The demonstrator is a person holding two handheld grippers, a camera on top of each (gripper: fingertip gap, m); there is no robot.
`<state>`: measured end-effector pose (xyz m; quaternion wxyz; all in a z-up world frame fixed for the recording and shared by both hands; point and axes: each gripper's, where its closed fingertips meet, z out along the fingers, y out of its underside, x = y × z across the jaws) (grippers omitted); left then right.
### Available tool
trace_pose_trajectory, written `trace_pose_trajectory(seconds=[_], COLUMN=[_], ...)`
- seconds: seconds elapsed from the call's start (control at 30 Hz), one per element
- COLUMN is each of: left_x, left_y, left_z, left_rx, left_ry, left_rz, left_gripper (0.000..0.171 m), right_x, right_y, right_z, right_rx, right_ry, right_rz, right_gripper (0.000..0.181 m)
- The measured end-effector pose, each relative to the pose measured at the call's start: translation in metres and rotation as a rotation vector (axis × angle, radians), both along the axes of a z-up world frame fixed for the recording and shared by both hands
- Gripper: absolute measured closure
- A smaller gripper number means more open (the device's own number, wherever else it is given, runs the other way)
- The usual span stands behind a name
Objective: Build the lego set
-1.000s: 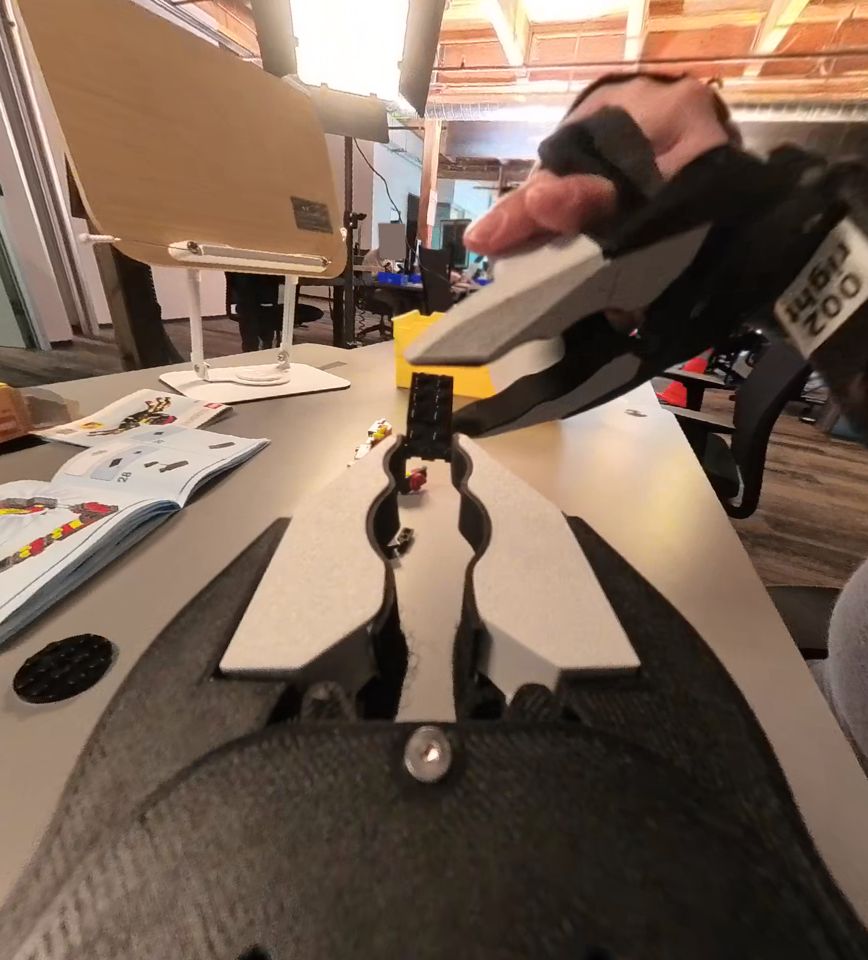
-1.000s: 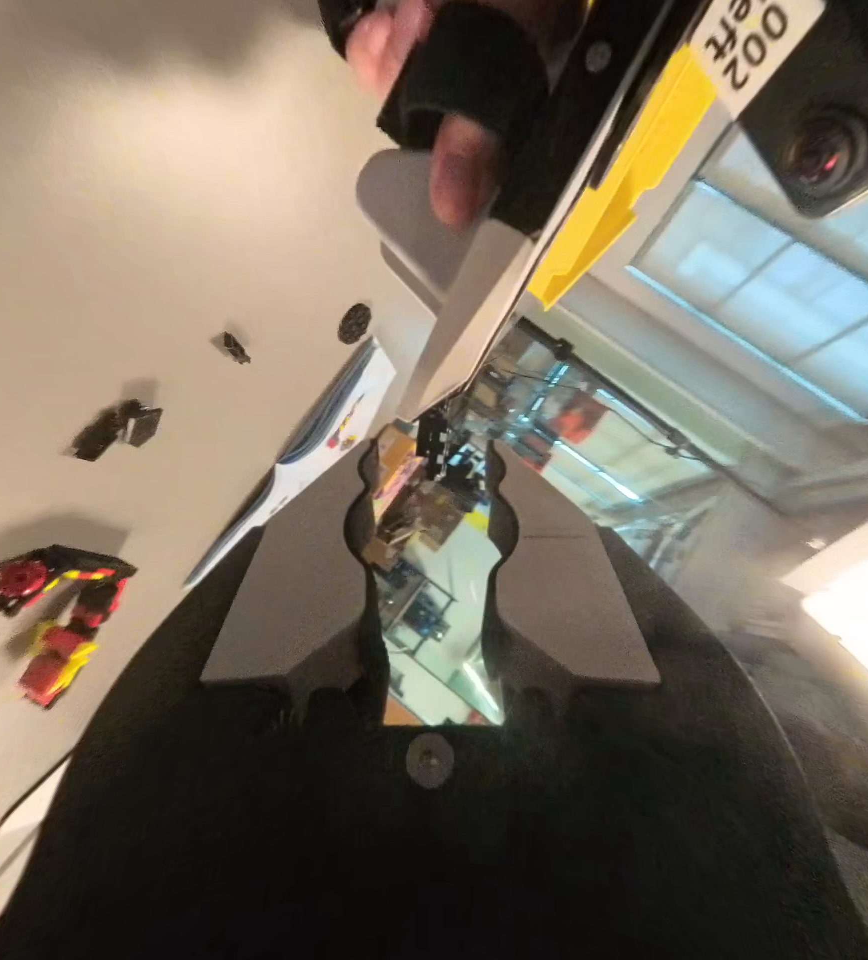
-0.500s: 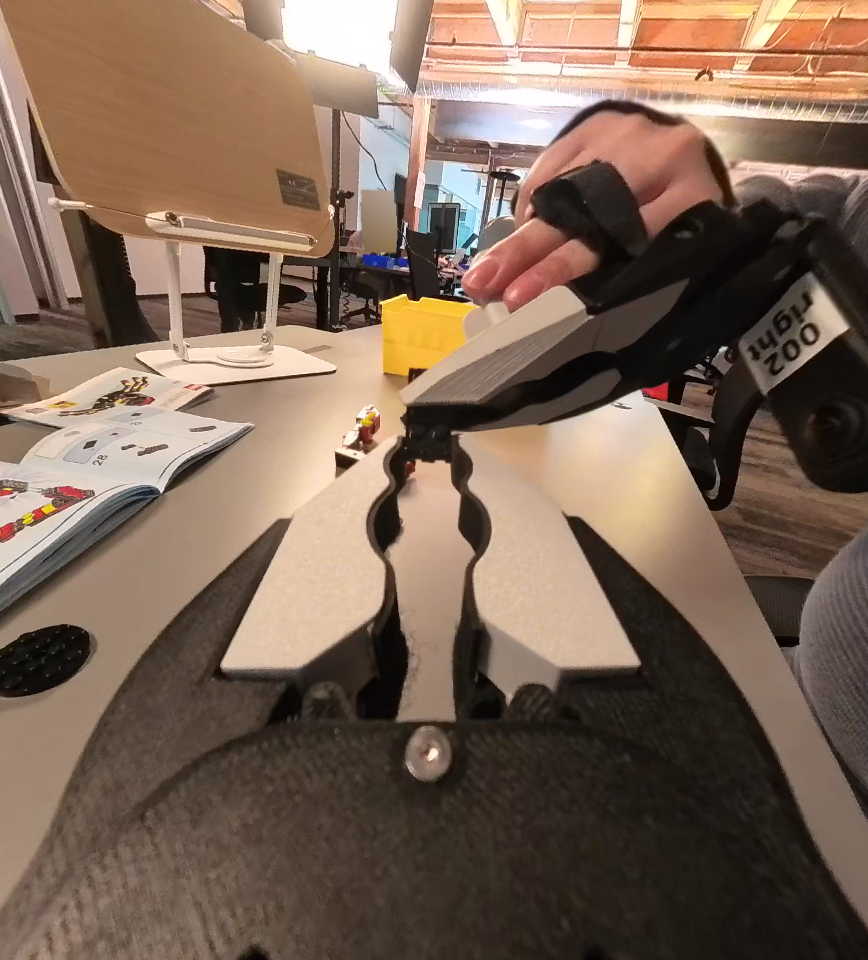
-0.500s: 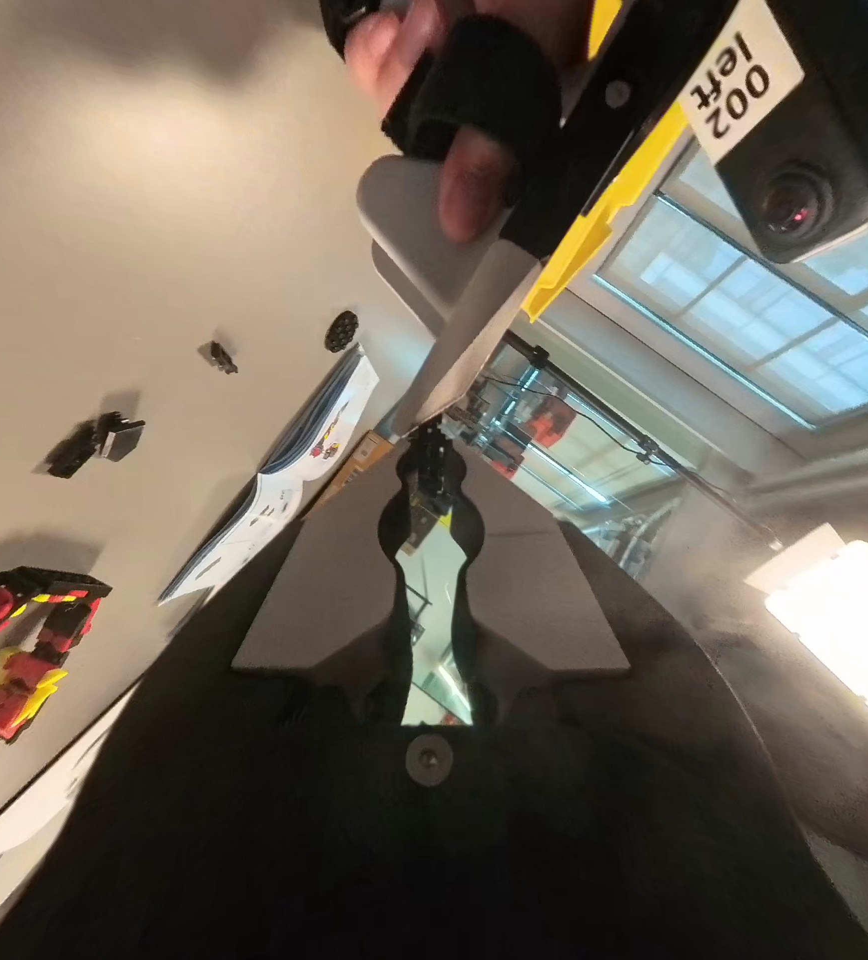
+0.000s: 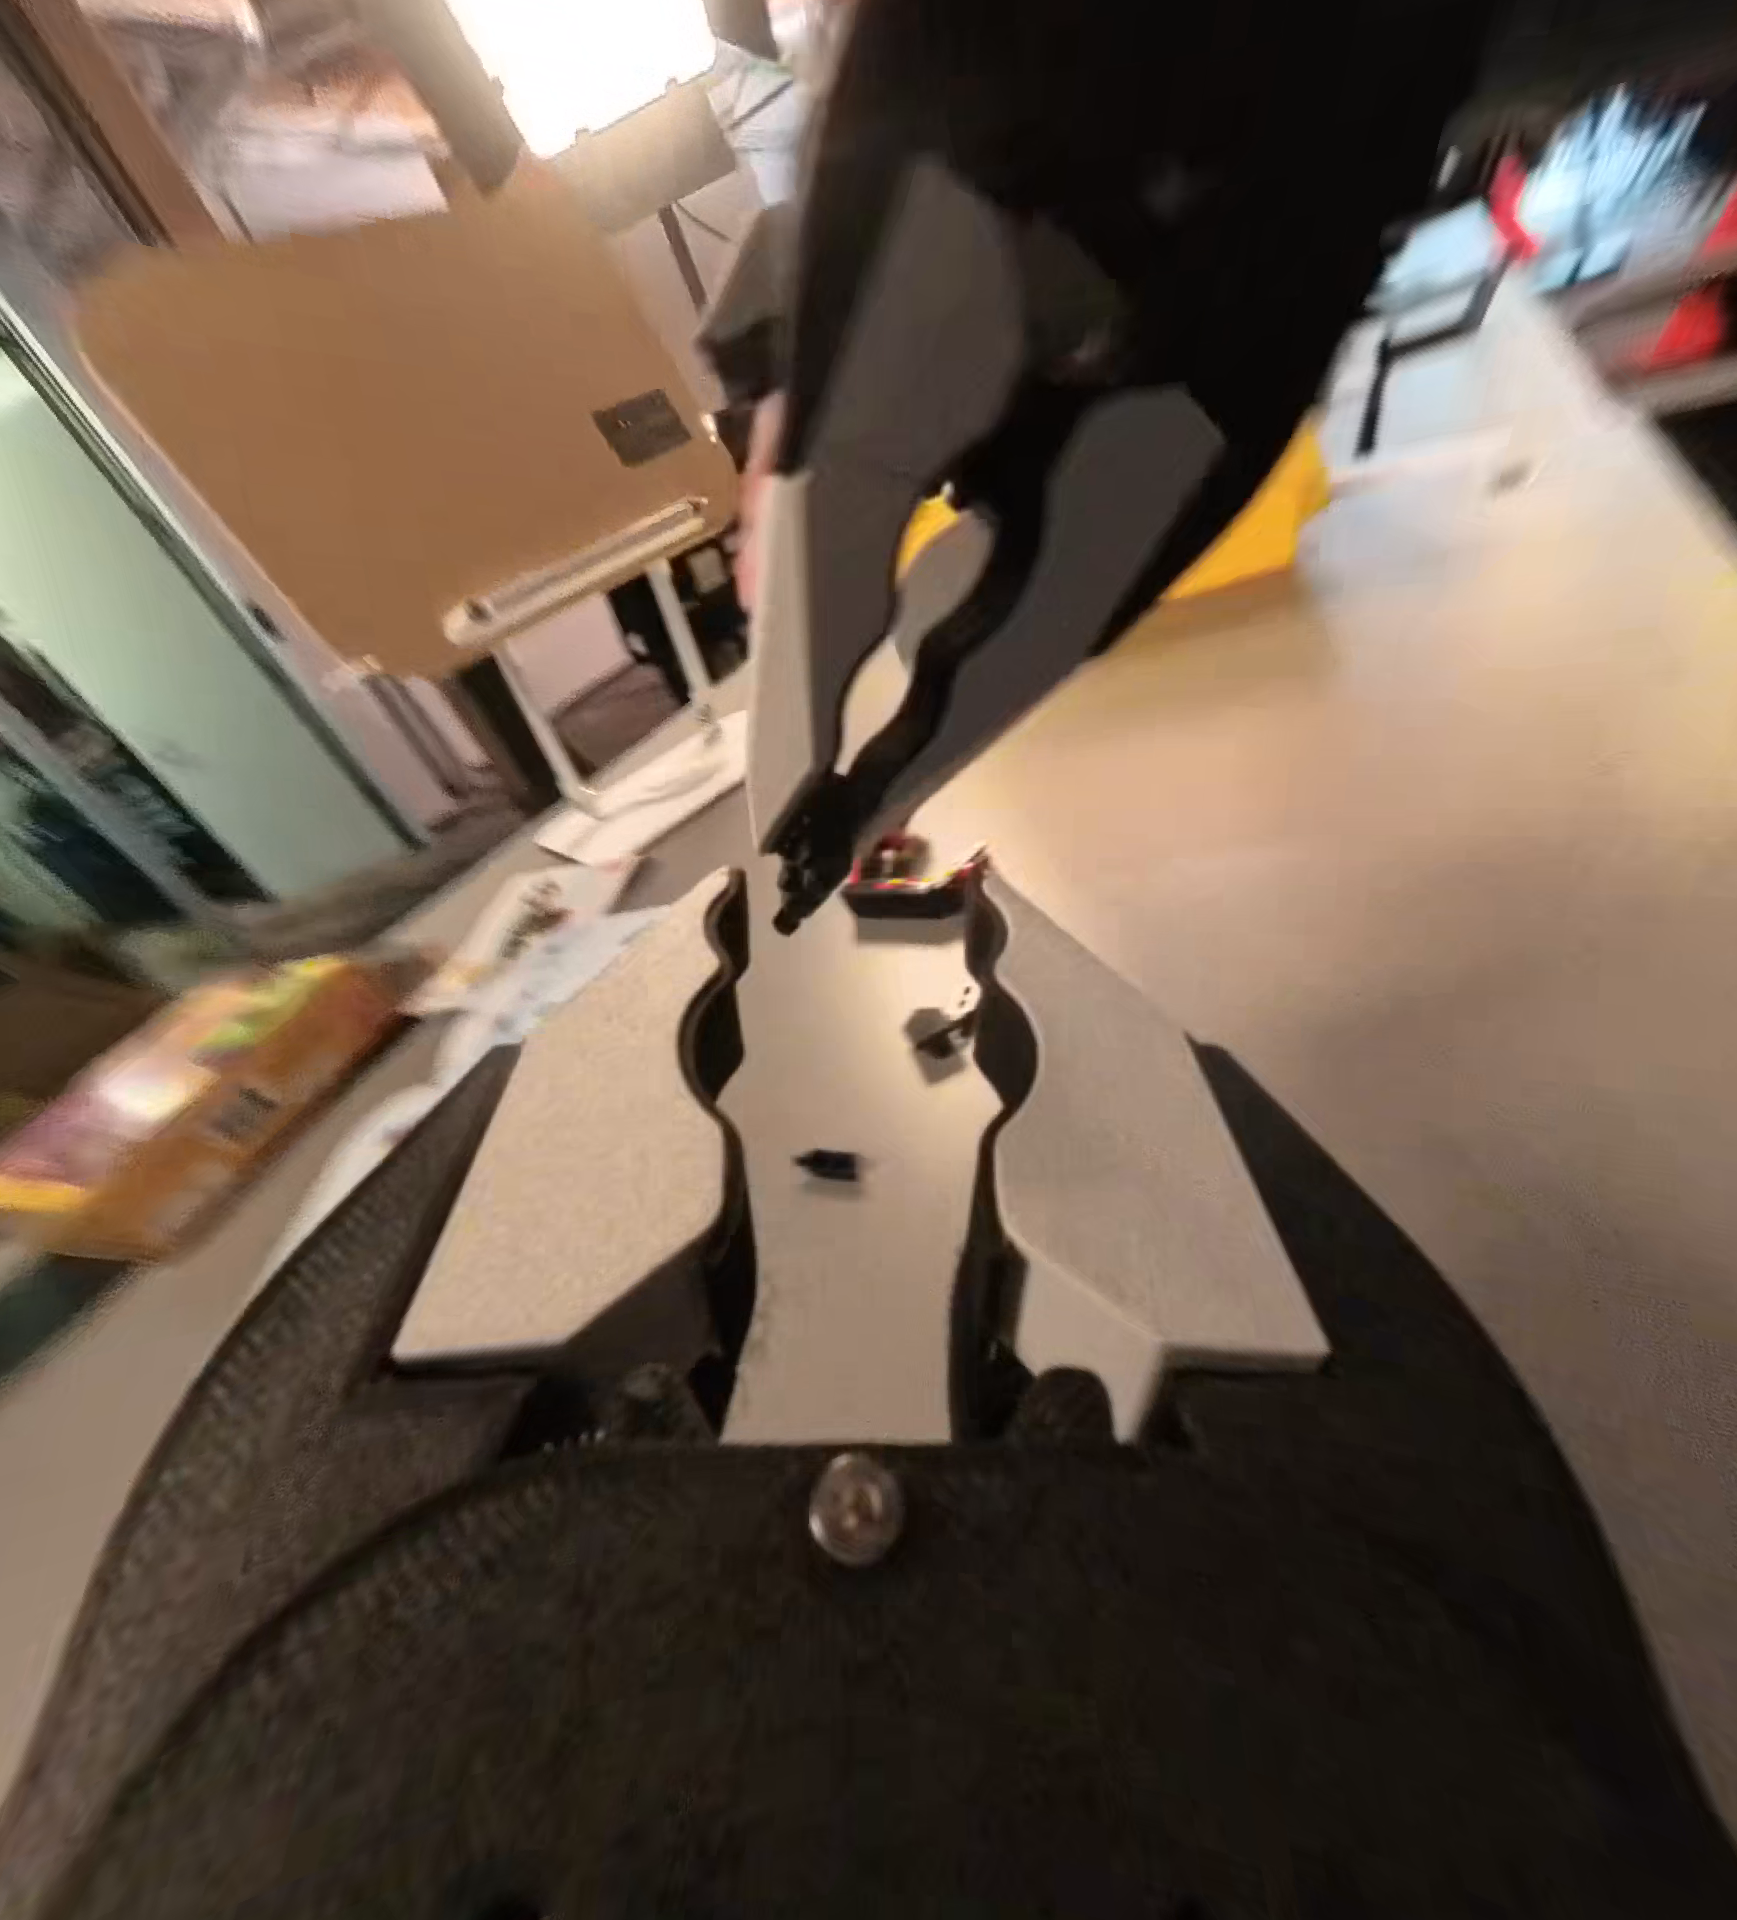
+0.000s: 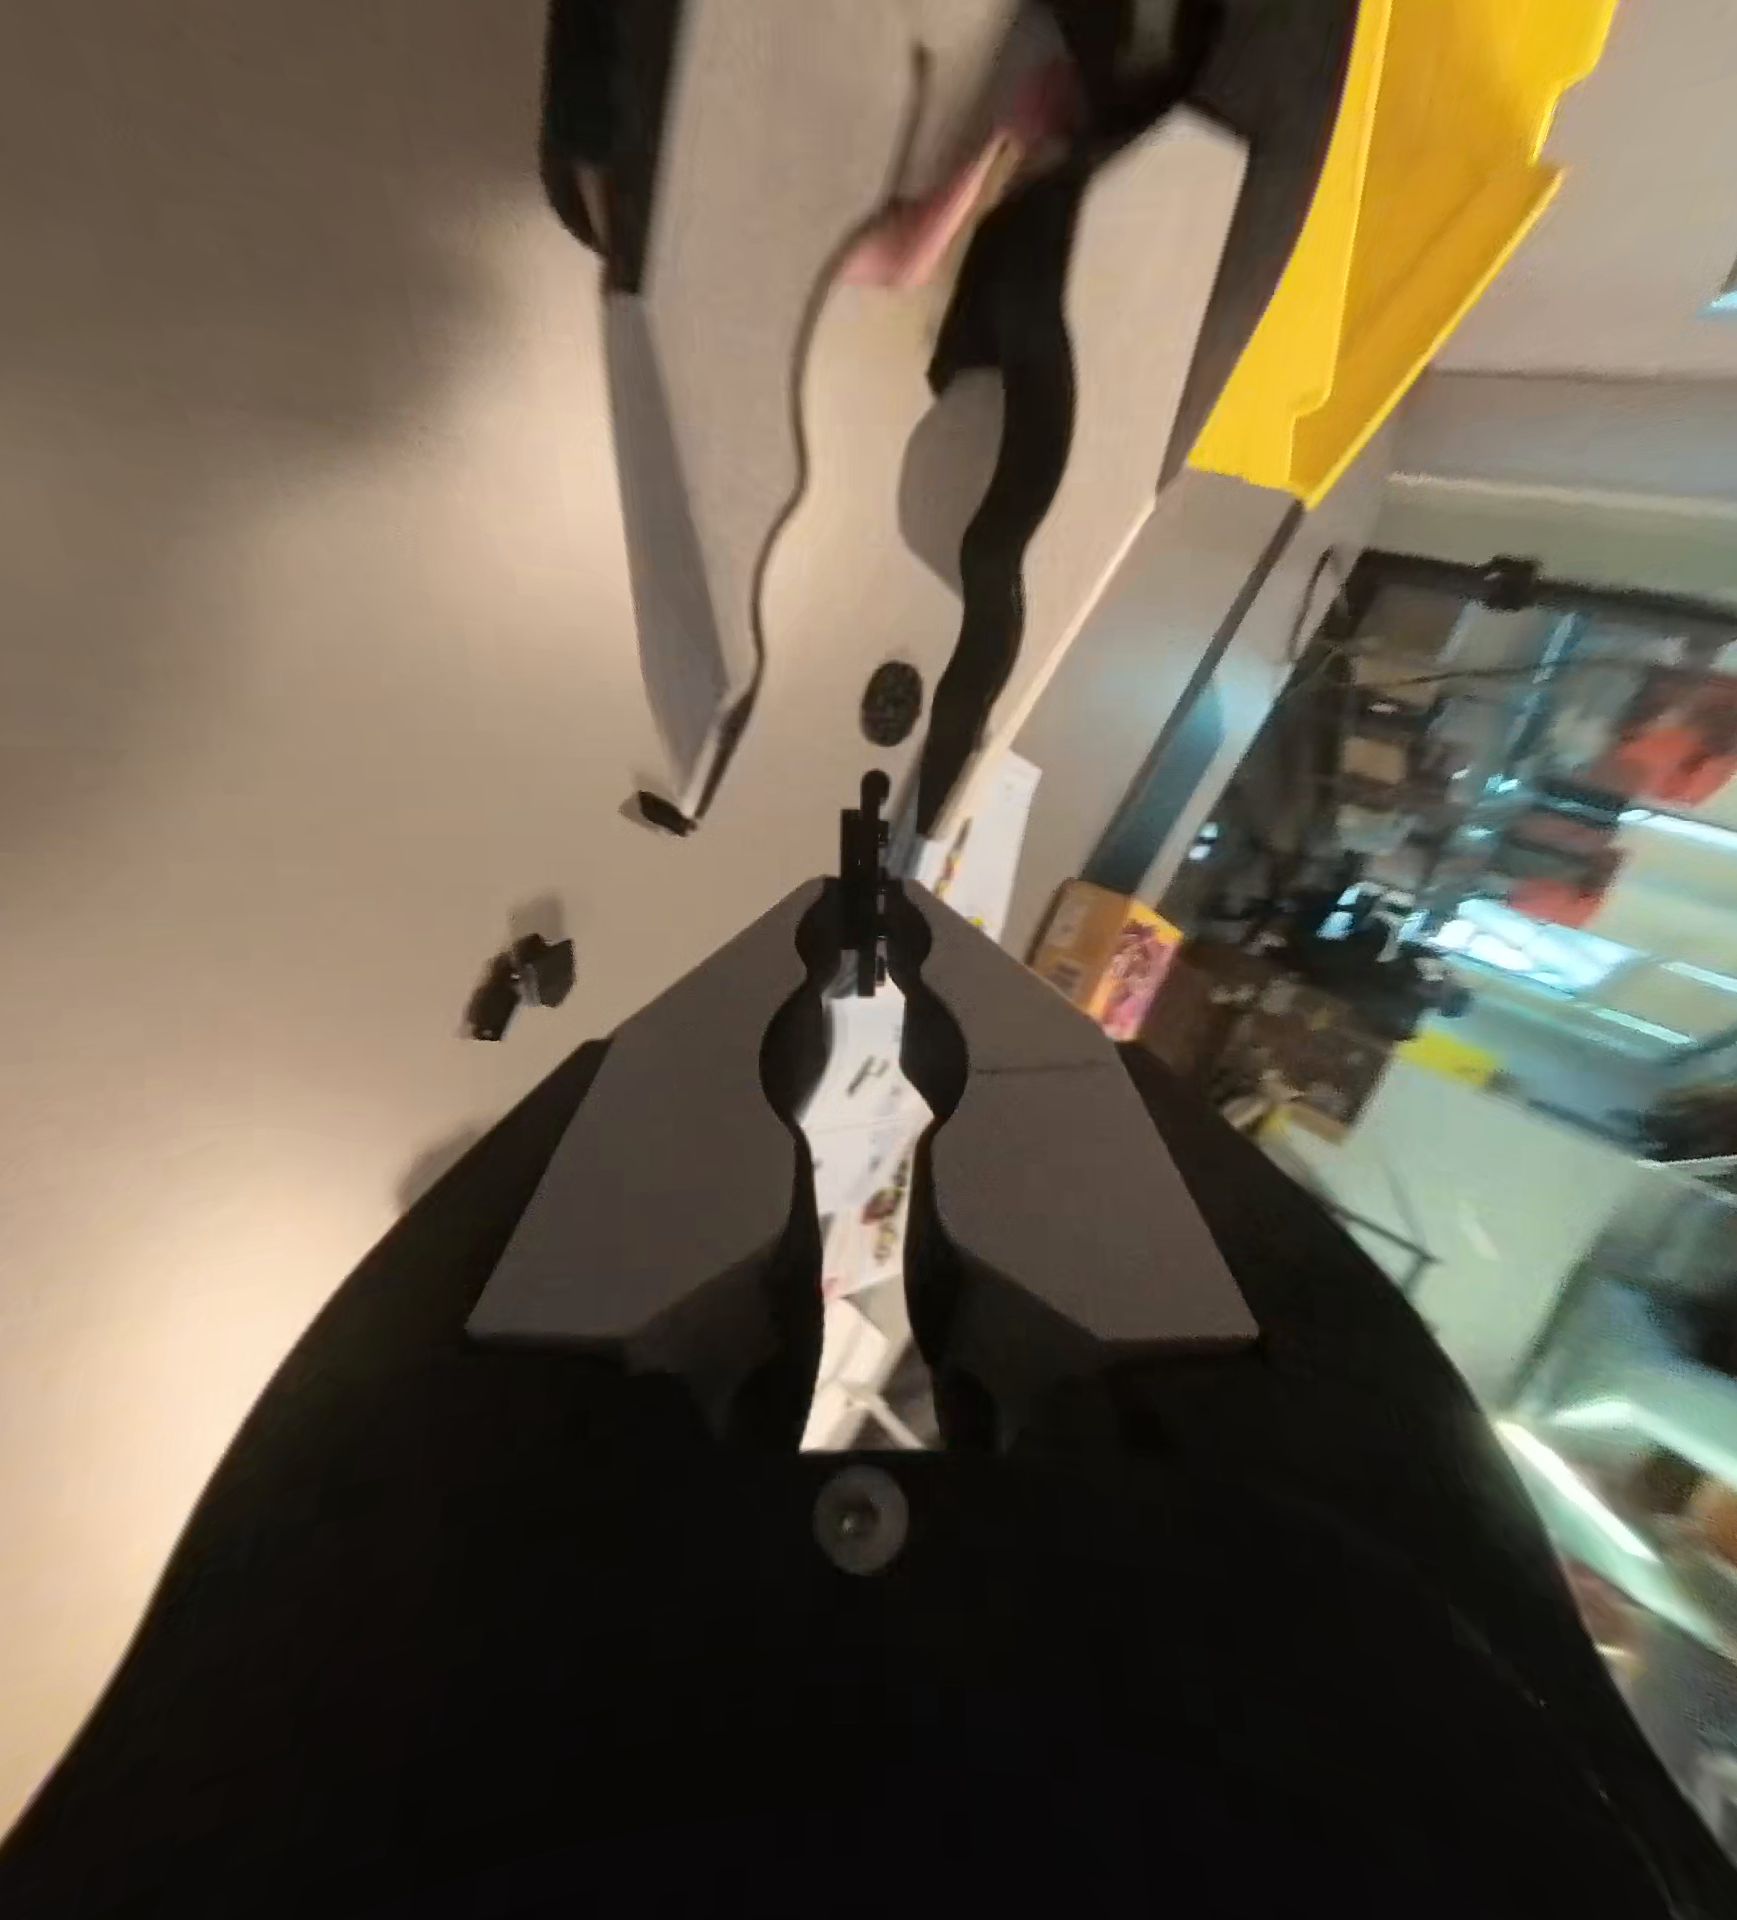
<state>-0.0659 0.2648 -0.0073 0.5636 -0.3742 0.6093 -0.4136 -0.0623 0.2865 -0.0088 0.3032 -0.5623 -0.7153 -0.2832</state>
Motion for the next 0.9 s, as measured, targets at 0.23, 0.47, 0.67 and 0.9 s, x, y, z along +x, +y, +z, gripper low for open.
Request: trace_pose_trajectory(seconds=[0.23,0.47,0.67,0.9], left_x=[0.001,0.001,0.002,0.004], left_y=[-0.002,-0.004,-0.008,-0.008], left_z=[-0.007,-0.009,-0.011,-0.019], left_rx=[0.277,0.334,0.407,0.475], left_ry=[0.018,0.029,0.036,0.052], left_rz=[0.088,0.086,0.084,0.094], left_gripper=[0.144,0.164,0.164,0.164], right_x=[-0.001,-0.006,-0.005,-0.003], right_y=[-0.008,-0.015,-0.020,-0.021], right_z=[-0.007,-0.015,-0.017,-0.026], right_rx=[-0.149,-0.224,-0.266,-0.271], right_ry=[0.133,0.156,0.149,0.256], right_rz=[-0.069,-0.053,-0.004,-0.088], right_gripper=[0.175,0.176,0.175,0.170])
